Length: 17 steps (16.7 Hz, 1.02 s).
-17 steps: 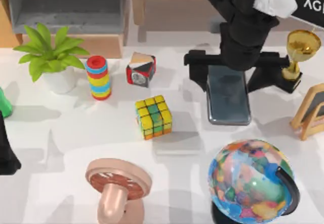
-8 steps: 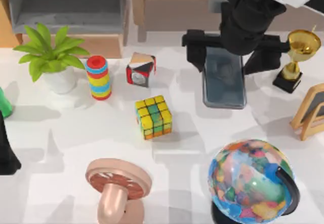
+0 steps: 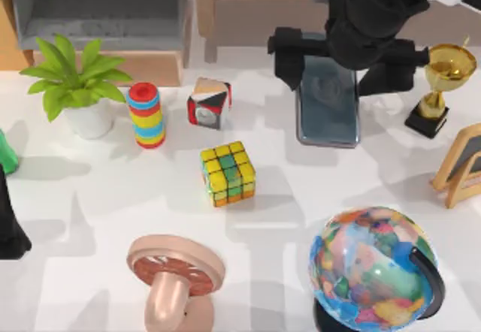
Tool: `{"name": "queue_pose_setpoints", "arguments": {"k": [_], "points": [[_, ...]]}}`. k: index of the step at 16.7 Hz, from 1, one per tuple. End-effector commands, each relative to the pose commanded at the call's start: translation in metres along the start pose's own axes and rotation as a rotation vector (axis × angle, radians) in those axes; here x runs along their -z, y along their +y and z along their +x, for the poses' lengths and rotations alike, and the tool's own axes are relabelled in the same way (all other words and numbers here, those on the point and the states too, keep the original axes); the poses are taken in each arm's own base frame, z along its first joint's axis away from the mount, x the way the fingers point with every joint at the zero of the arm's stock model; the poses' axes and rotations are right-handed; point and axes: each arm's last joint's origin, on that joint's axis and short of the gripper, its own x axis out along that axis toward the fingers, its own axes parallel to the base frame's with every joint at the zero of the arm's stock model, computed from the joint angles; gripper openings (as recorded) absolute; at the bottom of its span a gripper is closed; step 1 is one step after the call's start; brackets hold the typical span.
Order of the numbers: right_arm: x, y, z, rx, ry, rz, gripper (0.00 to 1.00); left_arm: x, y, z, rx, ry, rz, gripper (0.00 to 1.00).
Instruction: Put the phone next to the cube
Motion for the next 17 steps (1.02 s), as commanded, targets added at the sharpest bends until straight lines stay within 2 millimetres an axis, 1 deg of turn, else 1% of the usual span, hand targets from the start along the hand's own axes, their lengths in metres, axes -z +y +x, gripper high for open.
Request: {"name": "queue_pose_setpoints", "arguments": {"k": [5,9,13,17], "points": [[0.001,0.0,0.008,0.0,0.001,-0.001,0.0,0.0,0.0,0.0,0.0,0.0,0.0,1.0],[0.004,-0.002,0.026,0.019,0.033,-0.001,0.0,0.0,0.0,0.0,0.0,0.0,0.0,1.0],[0.012,-0.006,0.056,0.059,0.103,-0.001,0.0,0.0,0.0,0.0,0.0,0.0,0.0,1.0],[0.027,-0.015,0.098,0.121,0.212,-0.001,0.0,0.0,0.0,0.0,0.0,0.0,0.0,1.0]]}}
